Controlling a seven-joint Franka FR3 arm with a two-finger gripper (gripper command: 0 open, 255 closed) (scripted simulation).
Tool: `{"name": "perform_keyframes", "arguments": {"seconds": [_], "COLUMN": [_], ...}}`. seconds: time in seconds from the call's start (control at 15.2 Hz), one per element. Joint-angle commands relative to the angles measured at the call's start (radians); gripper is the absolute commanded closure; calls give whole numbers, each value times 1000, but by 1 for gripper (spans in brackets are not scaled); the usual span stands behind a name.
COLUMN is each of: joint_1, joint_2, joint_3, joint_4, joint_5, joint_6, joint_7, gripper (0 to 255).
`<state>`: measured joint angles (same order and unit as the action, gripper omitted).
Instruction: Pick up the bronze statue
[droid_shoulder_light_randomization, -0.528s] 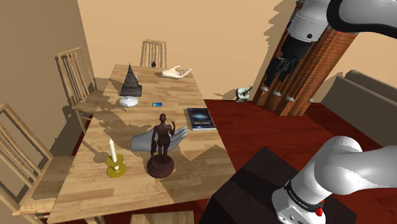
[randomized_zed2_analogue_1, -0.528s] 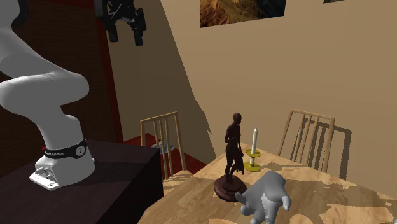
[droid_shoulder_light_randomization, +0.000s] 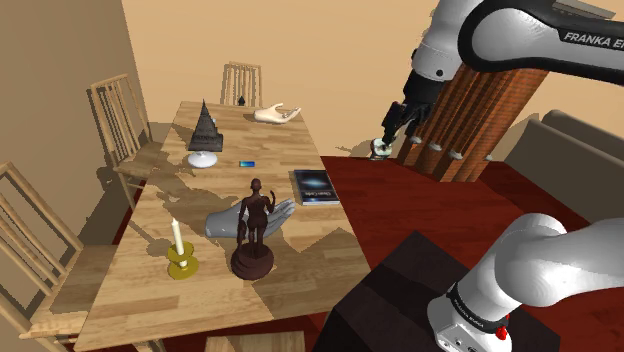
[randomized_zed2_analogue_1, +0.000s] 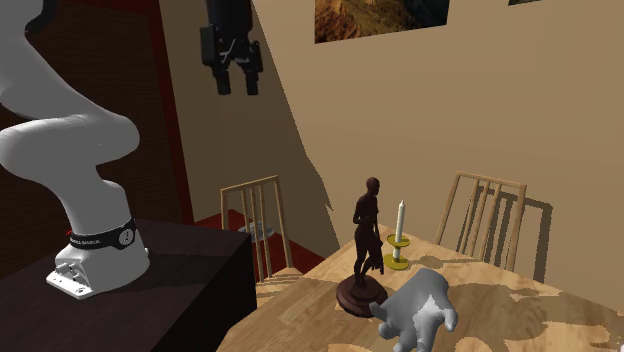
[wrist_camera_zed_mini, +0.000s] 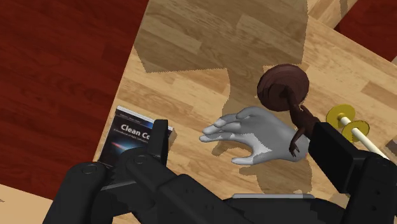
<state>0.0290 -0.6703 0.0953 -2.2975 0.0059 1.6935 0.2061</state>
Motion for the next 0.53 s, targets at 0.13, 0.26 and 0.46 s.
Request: {"name": "perform_keyframes", "arguments": {"seconds": [0.13,0.26,0.46], "joint_1": [14,19,27], "joint_2": [125,188,287], "joint_3": [40,58,85], "joint_4": [24,39,71], "joint_5": [15,18,17], "joint_6": [98,144,208], "joint_7": [31,45,67], "gripper": [0,0,0]}}
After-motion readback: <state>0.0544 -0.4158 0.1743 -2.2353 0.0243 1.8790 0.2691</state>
